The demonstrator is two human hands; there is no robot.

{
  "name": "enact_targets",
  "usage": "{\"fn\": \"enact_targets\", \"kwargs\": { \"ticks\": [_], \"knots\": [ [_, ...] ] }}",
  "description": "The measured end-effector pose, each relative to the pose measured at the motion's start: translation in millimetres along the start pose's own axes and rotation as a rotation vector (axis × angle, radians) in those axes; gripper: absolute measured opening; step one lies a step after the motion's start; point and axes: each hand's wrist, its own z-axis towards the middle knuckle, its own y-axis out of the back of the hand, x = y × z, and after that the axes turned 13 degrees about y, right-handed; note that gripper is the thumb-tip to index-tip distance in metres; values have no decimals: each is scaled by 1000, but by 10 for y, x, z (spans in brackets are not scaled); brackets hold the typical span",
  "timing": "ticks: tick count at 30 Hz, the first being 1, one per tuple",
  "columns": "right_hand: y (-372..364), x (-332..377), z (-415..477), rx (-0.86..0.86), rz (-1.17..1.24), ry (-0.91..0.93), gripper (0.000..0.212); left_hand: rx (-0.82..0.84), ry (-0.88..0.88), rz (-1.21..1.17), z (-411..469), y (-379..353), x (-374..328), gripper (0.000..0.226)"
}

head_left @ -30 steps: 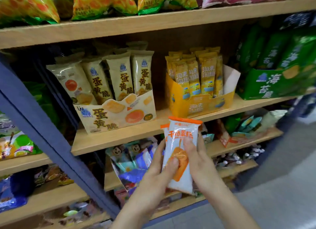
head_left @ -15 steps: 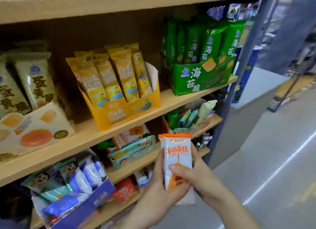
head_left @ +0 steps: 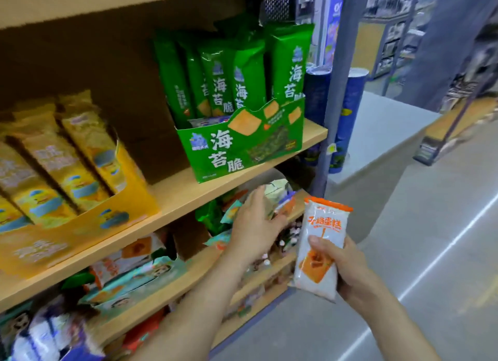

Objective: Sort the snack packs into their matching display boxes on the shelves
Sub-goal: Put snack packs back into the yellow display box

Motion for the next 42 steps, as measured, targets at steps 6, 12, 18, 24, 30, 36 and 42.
{"fn": "enact_targets", "kwargs": {
  "ticks": [6, 12, 18, 24, 30, 36, 42],
  "knots": [
    [78, 46, 302, 18, 30, -96, 66, -76, 123, 37, 549, -330, -129, 79],
    [109, -14, 508, -38, 123, -192, 54, -268, -42, 39, 360, -252, 99, 46],
    [132, -157, 594, 5, 267, -249, 87, -318, -96, -303, -361, 206, 124, 68],
    [-28, -250, 507, 168, 352, -294, 100, -447, -185, -492, -858, 575, 198, 76],
    [-189, -239, 270, 255, 488, -303, 77, -503, -38, -917, -961, 897, 295, 39],
    [-671, -166, -68, 370, 458, -272, 76, -448, -20, -948, -1030, 1084, 488, 54],
    [-1337, -78, -529, 542, 272, -169, 85, -483, 39, -854, -1343, 1247, 789, 53]
  ]
}}
